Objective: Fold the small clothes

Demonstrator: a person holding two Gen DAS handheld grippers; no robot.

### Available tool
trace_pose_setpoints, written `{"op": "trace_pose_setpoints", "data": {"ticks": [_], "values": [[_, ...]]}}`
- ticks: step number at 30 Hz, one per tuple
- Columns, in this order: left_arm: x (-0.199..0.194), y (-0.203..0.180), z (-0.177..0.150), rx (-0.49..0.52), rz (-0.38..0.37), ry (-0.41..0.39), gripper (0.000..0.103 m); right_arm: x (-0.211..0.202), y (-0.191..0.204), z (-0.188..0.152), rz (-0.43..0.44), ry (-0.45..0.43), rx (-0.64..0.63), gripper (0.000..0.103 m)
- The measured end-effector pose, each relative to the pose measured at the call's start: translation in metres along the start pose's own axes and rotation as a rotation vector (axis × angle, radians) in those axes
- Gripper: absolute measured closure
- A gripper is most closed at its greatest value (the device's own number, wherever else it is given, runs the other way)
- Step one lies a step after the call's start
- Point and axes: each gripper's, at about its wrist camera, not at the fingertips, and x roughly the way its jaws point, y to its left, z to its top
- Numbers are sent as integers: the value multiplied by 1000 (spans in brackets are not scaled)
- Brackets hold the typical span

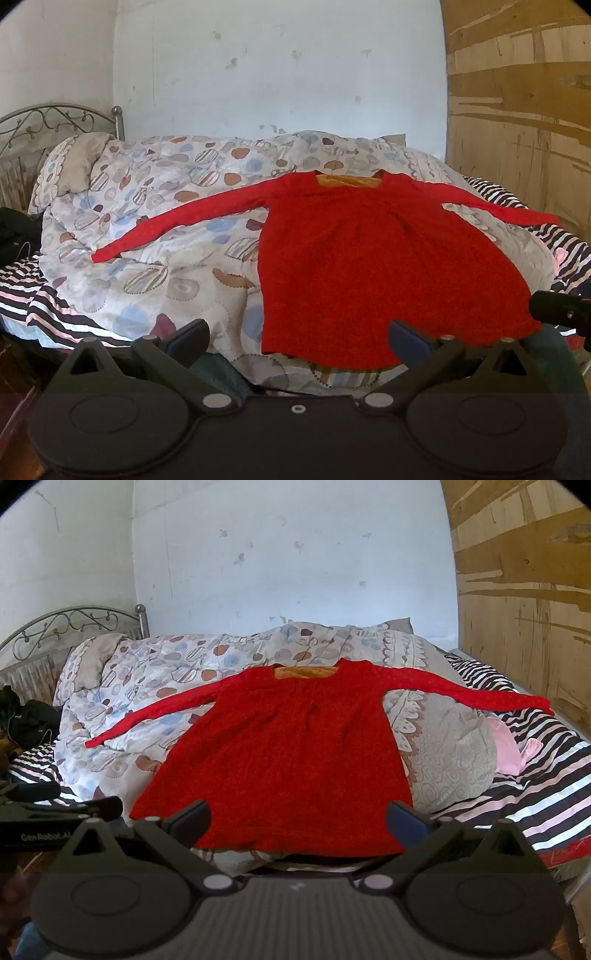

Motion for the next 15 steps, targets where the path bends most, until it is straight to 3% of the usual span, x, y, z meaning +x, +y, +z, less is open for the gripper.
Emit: {"op": "trace_pose_setpoints", "data": {"ticks": [15], "values": [[-1,1,-3,-6,-2,-4,1,-2,0,4,5,-11,-5,0]]}}
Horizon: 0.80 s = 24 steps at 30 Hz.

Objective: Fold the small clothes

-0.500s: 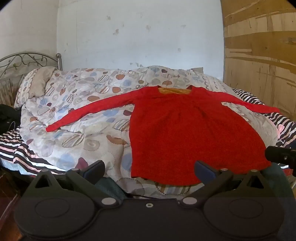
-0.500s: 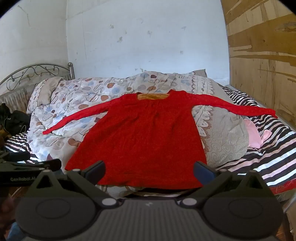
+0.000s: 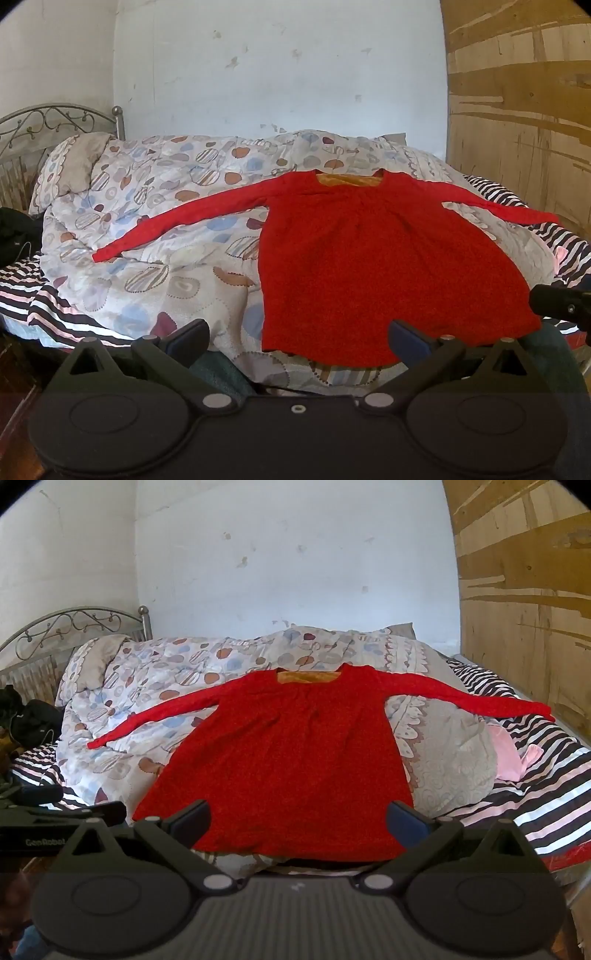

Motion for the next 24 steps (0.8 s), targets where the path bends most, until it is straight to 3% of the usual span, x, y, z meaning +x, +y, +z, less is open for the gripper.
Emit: {"op": "trace_pose_setpoints", "data": {"ticks": [24], "values": [[1,3,0,-3,2,12,1,1,5,-5,5,1,-5,0]]}}
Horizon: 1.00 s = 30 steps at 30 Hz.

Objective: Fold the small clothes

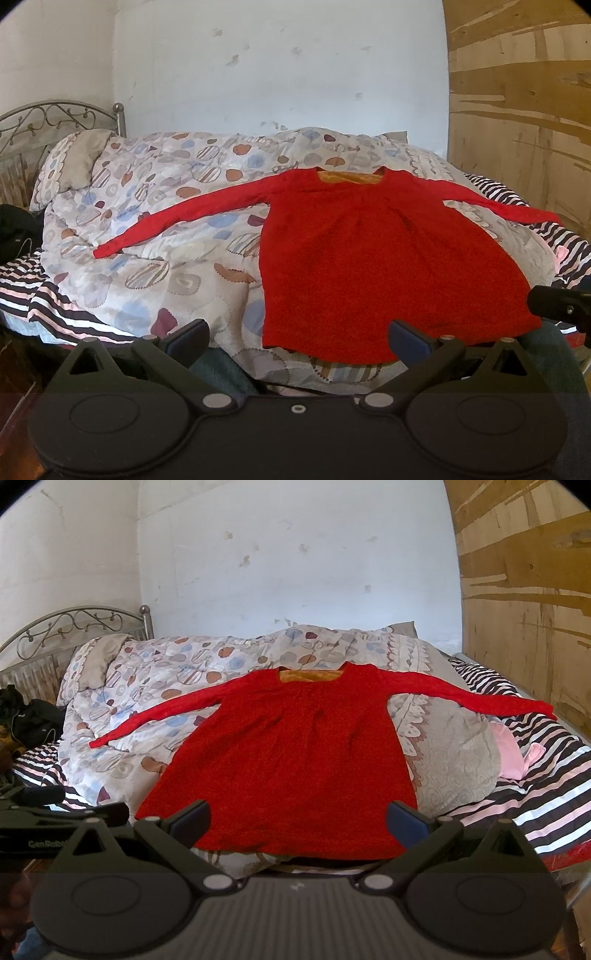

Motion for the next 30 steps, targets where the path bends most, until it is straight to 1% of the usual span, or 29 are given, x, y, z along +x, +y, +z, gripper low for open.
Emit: {"op": "trace_pose_setpoints", "data": {"ticks": [15,30], "values": [[0,2,-1,-10,5,6,1,3,-4,-3,-11,22,16,0],[-1,4,-2,-10,6,9,1,4,-4,-3,-10,23,16,0]]}}
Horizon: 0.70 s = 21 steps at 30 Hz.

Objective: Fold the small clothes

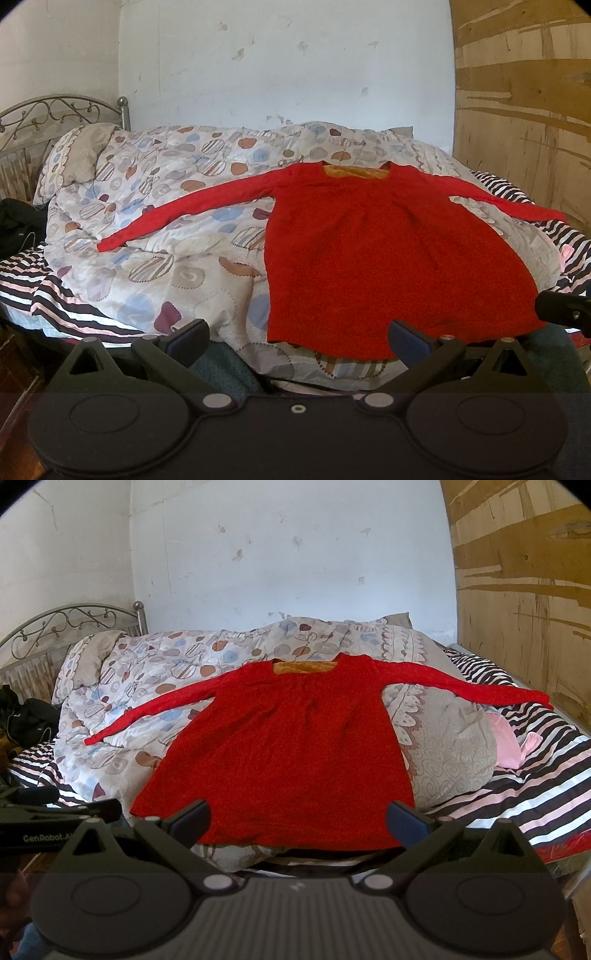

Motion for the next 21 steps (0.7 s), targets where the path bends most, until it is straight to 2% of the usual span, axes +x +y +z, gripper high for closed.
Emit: {"op": "trace_pose_setpoints", "data": {"ticks": [21], "values": [[1,6,-7,-9,12,16,1,1,-2,-4,-1,7,11,0]]}}
